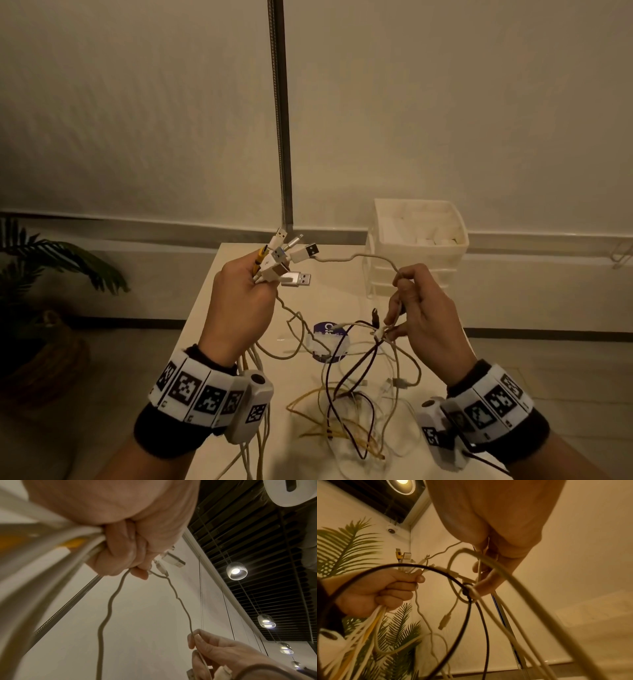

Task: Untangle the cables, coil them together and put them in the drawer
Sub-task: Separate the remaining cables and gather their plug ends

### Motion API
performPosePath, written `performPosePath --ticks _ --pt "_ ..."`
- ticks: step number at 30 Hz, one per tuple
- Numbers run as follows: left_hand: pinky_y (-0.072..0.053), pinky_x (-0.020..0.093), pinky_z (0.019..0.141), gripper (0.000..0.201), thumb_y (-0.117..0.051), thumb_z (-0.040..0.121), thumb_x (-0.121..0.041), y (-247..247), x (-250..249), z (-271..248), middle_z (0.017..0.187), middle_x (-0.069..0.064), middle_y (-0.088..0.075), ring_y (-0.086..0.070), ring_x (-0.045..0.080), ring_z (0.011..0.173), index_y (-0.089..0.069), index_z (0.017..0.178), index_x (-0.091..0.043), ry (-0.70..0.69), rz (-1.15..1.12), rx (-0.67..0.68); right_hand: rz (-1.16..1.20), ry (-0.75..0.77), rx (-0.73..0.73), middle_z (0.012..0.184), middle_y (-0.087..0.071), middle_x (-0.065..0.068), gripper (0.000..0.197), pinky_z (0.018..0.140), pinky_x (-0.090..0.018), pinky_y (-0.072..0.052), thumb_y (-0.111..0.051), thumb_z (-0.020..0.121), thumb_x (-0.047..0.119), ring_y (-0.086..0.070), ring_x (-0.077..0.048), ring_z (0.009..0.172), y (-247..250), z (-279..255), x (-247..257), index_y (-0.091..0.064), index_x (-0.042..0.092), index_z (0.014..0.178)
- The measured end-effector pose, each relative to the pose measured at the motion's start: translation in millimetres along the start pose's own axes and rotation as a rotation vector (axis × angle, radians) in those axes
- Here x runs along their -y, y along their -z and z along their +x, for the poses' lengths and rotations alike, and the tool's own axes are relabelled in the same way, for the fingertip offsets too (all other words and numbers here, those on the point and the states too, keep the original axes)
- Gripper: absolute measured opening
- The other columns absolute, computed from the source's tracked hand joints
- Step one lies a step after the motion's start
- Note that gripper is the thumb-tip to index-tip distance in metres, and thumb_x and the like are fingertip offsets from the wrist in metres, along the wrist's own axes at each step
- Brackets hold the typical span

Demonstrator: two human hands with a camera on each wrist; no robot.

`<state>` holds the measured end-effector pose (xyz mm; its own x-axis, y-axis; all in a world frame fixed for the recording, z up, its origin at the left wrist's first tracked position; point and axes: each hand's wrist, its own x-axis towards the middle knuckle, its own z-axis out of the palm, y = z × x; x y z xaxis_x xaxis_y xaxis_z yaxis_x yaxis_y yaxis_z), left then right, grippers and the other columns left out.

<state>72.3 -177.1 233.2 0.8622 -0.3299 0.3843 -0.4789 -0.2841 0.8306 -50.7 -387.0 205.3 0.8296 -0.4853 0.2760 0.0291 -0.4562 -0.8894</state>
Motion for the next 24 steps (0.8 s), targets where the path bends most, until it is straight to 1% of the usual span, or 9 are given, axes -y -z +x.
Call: performPosePath --ticks 4,7,9,11,15,18,20,22,24 --pt "-0.027 0.030 0.053 0.024 -0.055 0.095 -0.009 0.4 -1.8 -0.8 0.056 0.001 -0.042 -0.029 0.011 0.053 -0.062 0.074 0.000 0.003 -0.007 0.016 0.110 -0.091 0.062 0.075 -0.063 -0.020 0.012 0.064 -0.039 -0.062 -0.051 0.097 0.010 -0.068 -0.035 0.072 -0.4 3.7 -4.2 -0.061 0.009 0.092" --pt "-0.028 0.031 0.054 0.023 -0.055 0.095 -0.009 1.3 -1.9 -0.2 0.058 0.010 -0.045 -0.030 0.013 0.055 -0.062 0.075 -0.001 0.003 -0.019 0.026 0.007 -0.069 0.183 0.084 -0.070 -0.009 0.014 0.079 -0.035 -0.060 -0.057 0.093 0.006 -0.072 -0.018 0.076 1.4 4.9 -9.9 -0.069 0.012 0.091" --pt "-0.029 0.032 0.055 0.022 -0.055 0.095 -0.008 2.0 -1.2 0.3 0.060 0.017 -0.046 -0.032 0.015 0.056 -0.062 0.075 -0.001 0.006 -0.023 0.027 -0.059 -0.034 0.240 0.089 -0.071 -0.003 0.021 0.083 -0.035 -0.058 -0.057 0.091 0.000 -0.071 -0.014 0.082 1.0 2.8 -13.0 -0.070 0.016 0.092" --pt "-0.029 0.034 0.055 0.024 -0.055 0.095 -0.011 2.4 -0.2 0.6 0.059 0.017 -0.046 -0.032 0.017 0.056 -0.062 0.074 -0.004 0.007 -0.035 0.018 -0.049 -0.015 0.238 0.089 -0.069 -0.004 0.025 0.082 -0.037 -0.059 -0.052 0.093 -0.004 -0.071 -0.018 0.082 -0.9 0.3 -14.1 -0.069 0.015 0.090" --pt "-0.036 0.042 0.056 0.027 -0.052 0.091 -0.022 4.0 1.2 0.7 0.069 0.024 -0.056 -0.042 0.034 0.060 -0.065 0.077 -0.003 0.003 -0.041 0.008 0.068 -0.088 0.164 0.077 -0.067 -0.014 0.025 0.070 -0.032 -0.060 -0.035 0.100 0.000 -0.066 -0.030 0.073 -6.8 -1.2 -6.4 -0.056 0.009 0.088" --pt "-0.031 0.034 0.055 0.025 -0.053 0.097 -0.010 4.7 1.8 0.8 0.057 0.011 -0.047 -0.034 0.015 0.055 -0.062 0.074 -0.003 0.019 -0.026 0.002 0.072 -0.072 0.124 0.068 -0.061 -0.014 0.024 0.061 -0.040 -0.060 -0.031 0.102 0.011 -0.063 -0.033 0.064 -7.3 -1.3 0.3 -0.051 0.019 0.092" --pt "-0.032 0.033 0.056 0.023 -0.053 0.096 -0.008 5.6 2.2 0.8 0.059 0.012 -0.051 -0.036 0.019 0.055 -0.065 0.079 -0.001 0.028 -0.019 0.000 -0.021 0.032 0.111 0.068 -0.056 -0.014 0.024 0.055 -0.045 -0.060 -0.031 0.102 0.011 -0.067 -0.029 0.063 -6.2 -1.3 3.4 -0.049 0.025 0.097" --pt "-0.034 0.034 0.058 0.022 -0.053 0.096 -0.008 6.4 3.4 1.1 0.067 0.021 -0.057 -0.040 0.028 0.057 -0.067 0.079 -0.003 0.027 -0.036 0.003 -0.076 0.092 0.048 0.067 -0.052 -0.011 0.029 0.052 -0.040 -0.059 -0.033 0.102 0.009 -0.064 -0.028 0.062 -4.8 1.1 3.0 -0.053 0.030 0.103" --pt "-0.032 0.034 0.056 0.025 -0.053 0.097 -0.009 6.7 3.5 0.9 0.065 0.021 -0.055 -0.036 0.020 0.056 -0.064 0.074 -0.005 0.025 -0.041 0.002 -0.140 0.135 -0.013 0.069 -0.051 -0.008 0.036 0.053 -0.029 -0.059 -0.036 0.102 0.009 -0.058 -0.026 0.060 -2.2 4.6 -1.7 -0.054 0.037 0.117"
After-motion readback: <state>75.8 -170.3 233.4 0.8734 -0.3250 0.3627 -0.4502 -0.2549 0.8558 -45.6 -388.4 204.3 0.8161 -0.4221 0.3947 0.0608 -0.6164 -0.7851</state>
